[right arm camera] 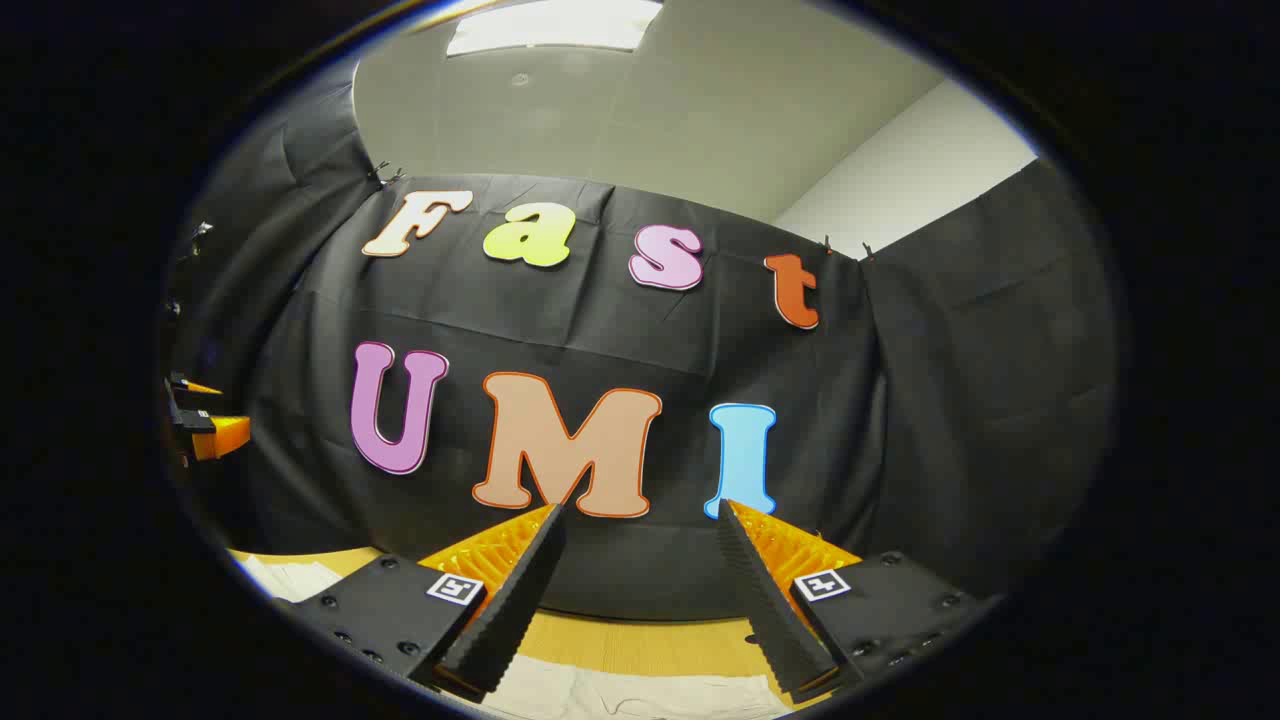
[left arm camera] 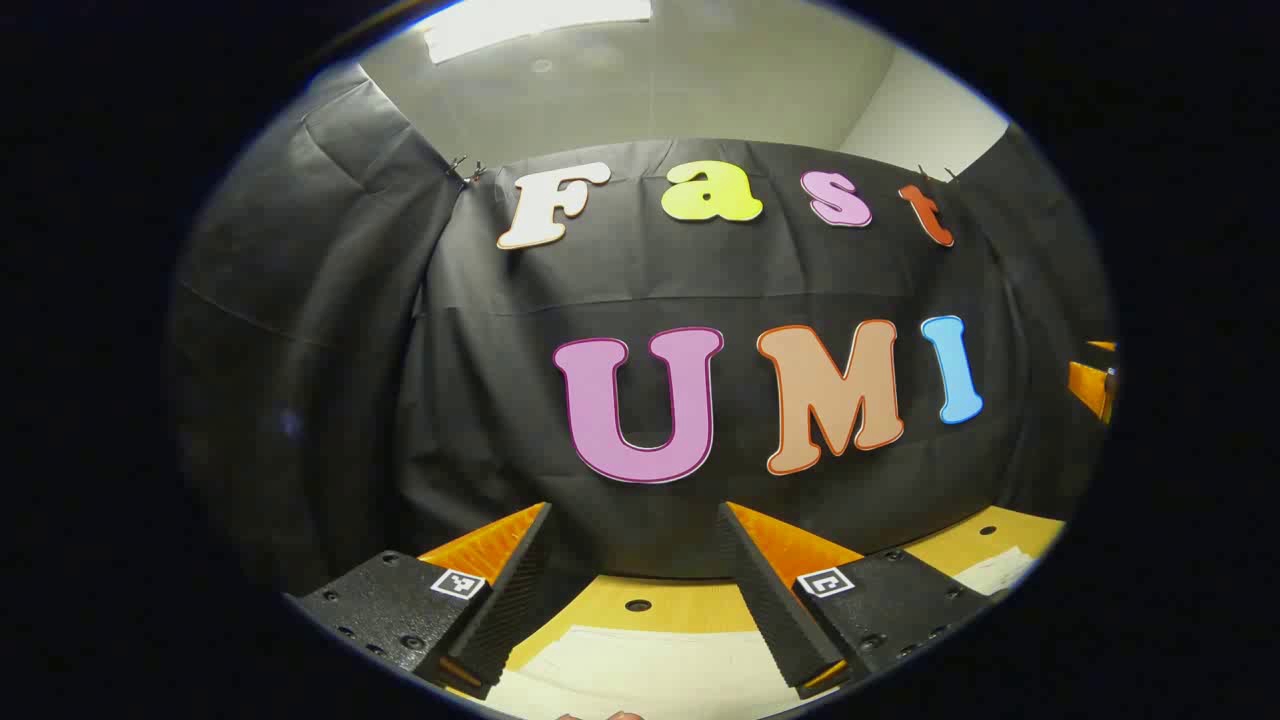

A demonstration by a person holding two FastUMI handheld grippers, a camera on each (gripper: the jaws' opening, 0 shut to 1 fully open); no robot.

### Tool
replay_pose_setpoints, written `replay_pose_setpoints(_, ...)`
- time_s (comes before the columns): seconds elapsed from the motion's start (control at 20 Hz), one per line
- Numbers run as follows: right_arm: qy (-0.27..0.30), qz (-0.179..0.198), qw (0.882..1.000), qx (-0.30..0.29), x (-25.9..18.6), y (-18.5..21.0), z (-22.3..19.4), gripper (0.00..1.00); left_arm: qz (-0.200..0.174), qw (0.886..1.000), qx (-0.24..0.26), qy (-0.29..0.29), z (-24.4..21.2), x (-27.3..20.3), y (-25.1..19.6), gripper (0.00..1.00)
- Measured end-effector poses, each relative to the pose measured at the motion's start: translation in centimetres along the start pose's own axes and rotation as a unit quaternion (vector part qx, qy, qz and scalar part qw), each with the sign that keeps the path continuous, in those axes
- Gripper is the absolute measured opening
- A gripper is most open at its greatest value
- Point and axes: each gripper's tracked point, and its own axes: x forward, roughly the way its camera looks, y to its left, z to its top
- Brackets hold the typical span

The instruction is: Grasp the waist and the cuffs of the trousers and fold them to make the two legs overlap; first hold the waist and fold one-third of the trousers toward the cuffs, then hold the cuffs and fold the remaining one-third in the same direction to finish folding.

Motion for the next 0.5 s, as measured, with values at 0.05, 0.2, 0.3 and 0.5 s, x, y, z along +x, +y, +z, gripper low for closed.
replay_pose_setpoints(0.05, -0.005, 0.0, 1.0, -0.004, 0.0, -0.1, 0.0, 0.97, 0.002, 1.0, 0.002, -0.005, 0.0, 0.1, 0.2, 0.97)
replay_pose_setpoints(0.2, 0.001, -0.01, 1.0, 0.001, -0.2, -0.7, -0.8, 0.97, 0.011, 1.0, 0.001, -0.003, -0.4, -0.3, 0.6, 0.96)
replay_pose_setpoints(0.3, 0.007, -0.019, 1.0, 0.008, -0.1, -1.2, -1.2, 0.97, 0.015, 1.0, 0.002, 0.001, -0.8, -0.6, 0.7, 0.98)
replay_pose_setpoints(0.5, 0.012, -0.026, 0.999, 0.018, 0.0, -1.6, -1.6, 0.97, 0.022, 1.0, 0.0, 0.012, -1.6, -0.7, 1.3, 0.96)
